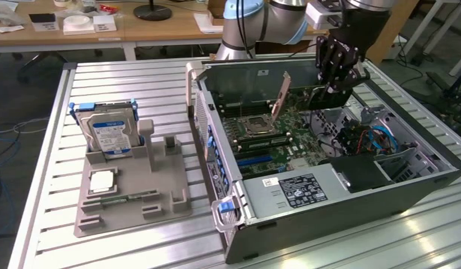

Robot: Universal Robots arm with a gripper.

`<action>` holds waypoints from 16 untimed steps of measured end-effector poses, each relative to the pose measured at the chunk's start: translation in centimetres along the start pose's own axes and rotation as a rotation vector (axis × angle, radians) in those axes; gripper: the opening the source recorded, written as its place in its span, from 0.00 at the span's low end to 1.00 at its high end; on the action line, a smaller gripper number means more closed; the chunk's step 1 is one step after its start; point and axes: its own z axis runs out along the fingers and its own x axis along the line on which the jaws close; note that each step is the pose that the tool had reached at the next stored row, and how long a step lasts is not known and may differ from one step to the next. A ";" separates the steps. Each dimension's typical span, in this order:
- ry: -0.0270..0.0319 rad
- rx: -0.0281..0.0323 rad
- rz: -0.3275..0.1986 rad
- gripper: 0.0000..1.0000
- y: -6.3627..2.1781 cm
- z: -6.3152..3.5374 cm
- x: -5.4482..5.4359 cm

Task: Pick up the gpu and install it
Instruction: 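Insert the gpu into the slot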

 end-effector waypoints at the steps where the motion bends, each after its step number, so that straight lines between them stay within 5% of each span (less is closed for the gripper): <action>1: -0.0001 0.0000 0.000 0.27 0.00 0.00 0.0; 4: 0.0001 -0.0007 0.000 0.27 0.00 0.00 0.0; 7: 0.0016 -0.0189 0.001 0.27 -0.06 0.01 0.0; 9: 0.0020 -0.0254 0.001 0.27 -0.08 0.01 0.0; 13: 0.0030 -0.0533 0.002 0.27 -0.20 0.02 0.0; 16: 0.0034 -0.0572 0.002 0.27 -0.20 0.02 0.0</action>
